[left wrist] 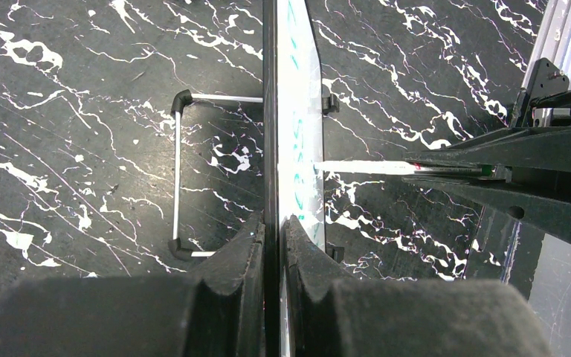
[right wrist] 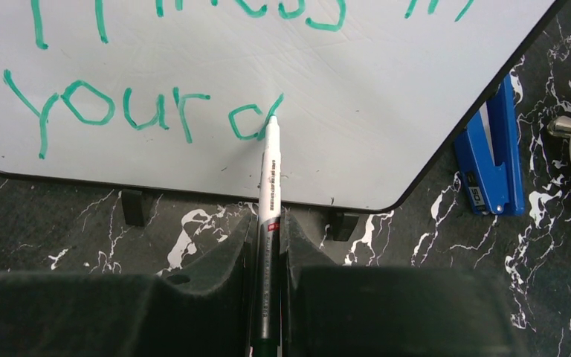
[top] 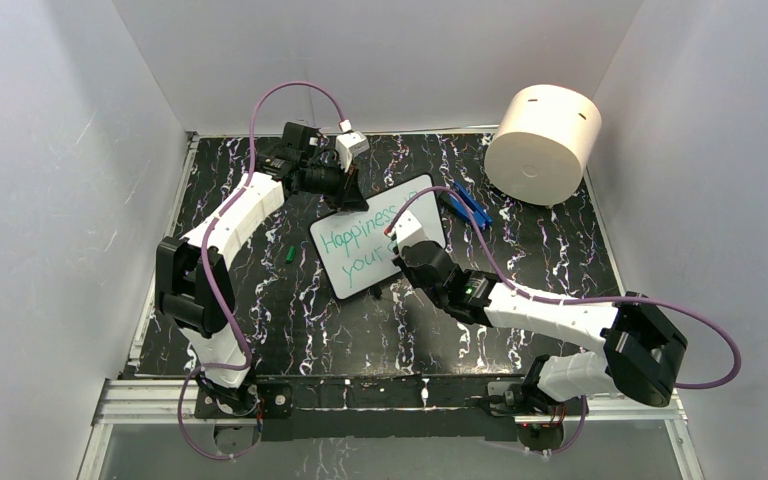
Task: Write a sentence on the whiteboard
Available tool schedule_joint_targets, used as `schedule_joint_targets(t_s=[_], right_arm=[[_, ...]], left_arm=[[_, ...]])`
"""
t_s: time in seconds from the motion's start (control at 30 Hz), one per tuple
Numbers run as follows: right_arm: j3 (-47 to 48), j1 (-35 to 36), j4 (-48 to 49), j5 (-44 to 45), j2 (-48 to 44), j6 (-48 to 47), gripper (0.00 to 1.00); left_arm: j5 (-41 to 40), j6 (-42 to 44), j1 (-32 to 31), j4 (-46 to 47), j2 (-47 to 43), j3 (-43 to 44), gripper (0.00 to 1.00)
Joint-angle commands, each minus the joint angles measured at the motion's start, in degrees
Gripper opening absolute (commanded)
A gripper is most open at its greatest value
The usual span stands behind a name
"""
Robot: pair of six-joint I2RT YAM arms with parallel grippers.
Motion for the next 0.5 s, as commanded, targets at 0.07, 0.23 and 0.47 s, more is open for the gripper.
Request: schedule_joint_targets(t_s=[0.07, 0.23, 0.47], right_arm=[[0.24, -0.42, 4.75, 2.84, -1.32, -0.42, 0.00], [0.33, -0.77, 3.68, 3.29, -1.06, 0.19, 0.00], [-0.02, -1.12, 1.53, 3.42, -0.88, 1.98, 0.00]], left_arm=[[-1.18, 2.68, -1.16, -6.67, 1.65, -2.68, 0.00], [-1.19, 2.69, -1.16, -6.66, 1.71, -2.67, 0.00], [-1.21, 2.69, -1.16, -6.63, 1.58, -2.67, 0.00]])
